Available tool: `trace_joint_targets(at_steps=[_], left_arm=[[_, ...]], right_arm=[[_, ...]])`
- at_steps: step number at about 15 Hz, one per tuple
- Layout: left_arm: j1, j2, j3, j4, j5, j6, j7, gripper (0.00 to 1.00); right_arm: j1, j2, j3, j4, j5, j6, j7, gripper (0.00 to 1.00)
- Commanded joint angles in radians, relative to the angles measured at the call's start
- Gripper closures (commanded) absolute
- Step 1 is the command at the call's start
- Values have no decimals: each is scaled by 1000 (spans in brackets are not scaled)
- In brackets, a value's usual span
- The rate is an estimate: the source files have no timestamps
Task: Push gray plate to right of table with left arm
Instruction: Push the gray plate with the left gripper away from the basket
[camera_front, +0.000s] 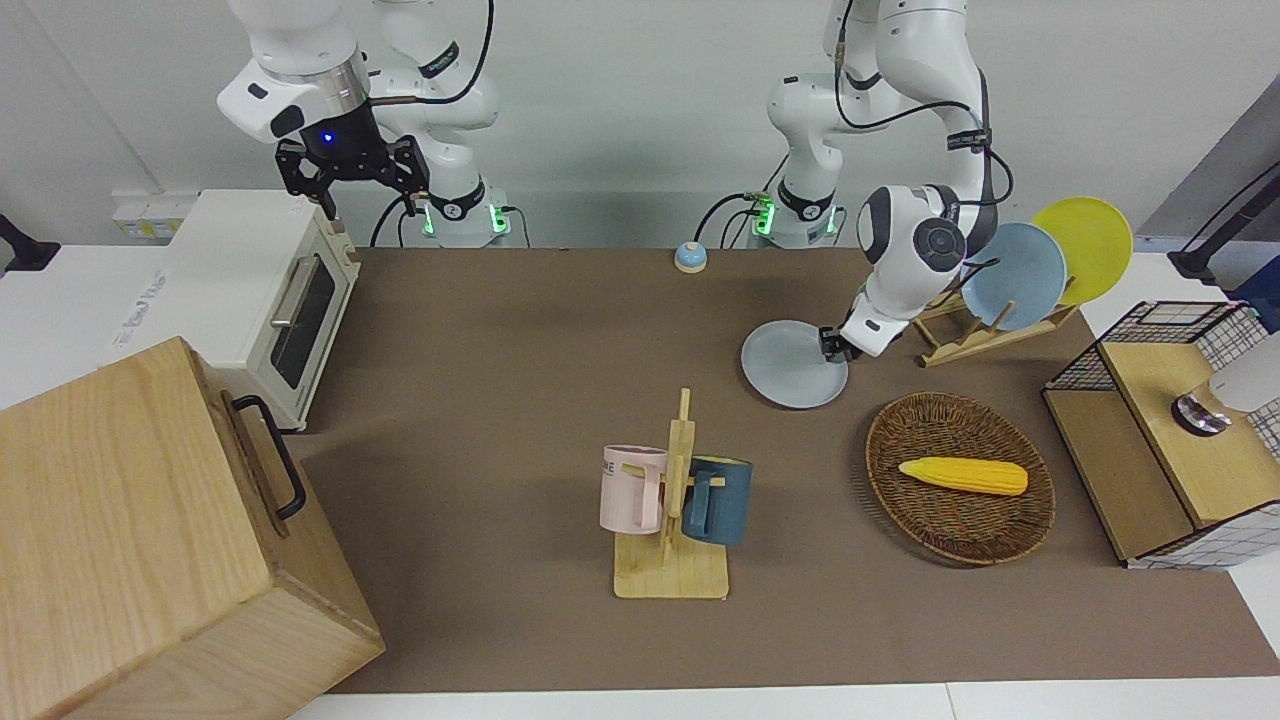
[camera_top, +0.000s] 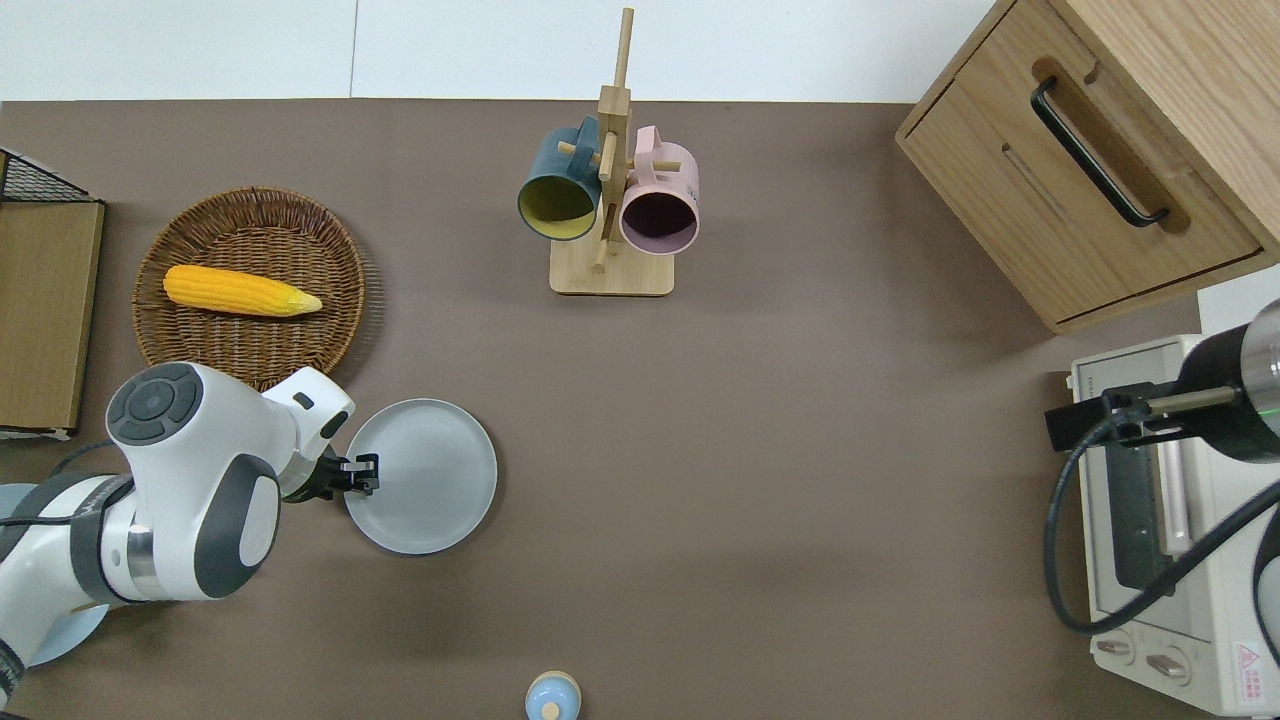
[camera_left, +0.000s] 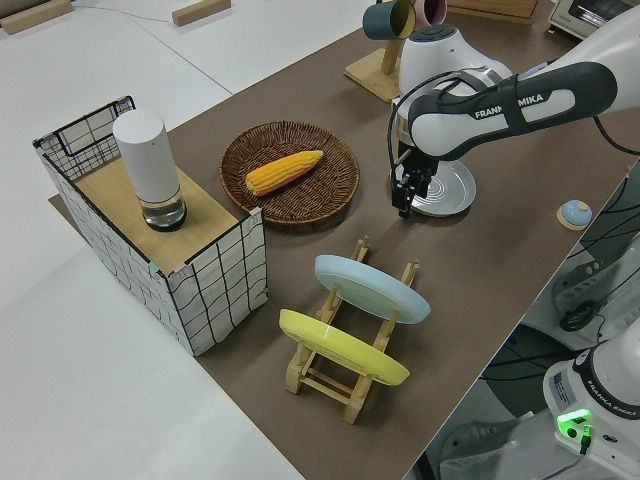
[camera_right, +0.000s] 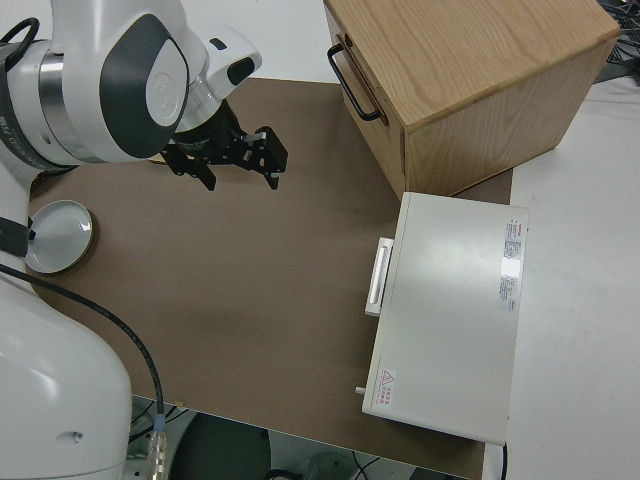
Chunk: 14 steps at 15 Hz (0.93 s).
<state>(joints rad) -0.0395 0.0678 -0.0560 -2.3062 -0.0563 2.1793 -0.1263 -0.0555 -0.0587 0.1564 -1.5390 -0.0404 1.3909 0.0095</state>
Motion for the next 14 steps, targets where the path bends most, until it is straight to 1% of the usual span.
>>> trace_joint_targets(at_steps=[1, 2, 3, 8, 9, 14], left_arm=[[-10, 9, 5, -22, -20, 45, 13, 681], [-10, 9, 5, -22, -20, 48, 13, 906], [-11, 10, 5, -22, -20, 48, 13, 999], [-13, 14, 4, -19, -46, 50, 13, 1000], [-13, 15, -2, -18, -57, 50, 13, 1000], [-13, 20, -67, -12, -129, 51, -10, 1000]], right_arm=[[-1, -10, 0, -4, 2, -4, -8, 5], [-1, -10, 0, -4, 0, -4, -8, 5], [-1, -10, 0, -4, 0, -4, -8, 5], [-1, -10, 0, -4, 0, -4, -8, 5], [-1, -10, 0, -4, 2, -4, -8, 5], [-1, -10, 0, -4, 2, -6, -8, 5]])
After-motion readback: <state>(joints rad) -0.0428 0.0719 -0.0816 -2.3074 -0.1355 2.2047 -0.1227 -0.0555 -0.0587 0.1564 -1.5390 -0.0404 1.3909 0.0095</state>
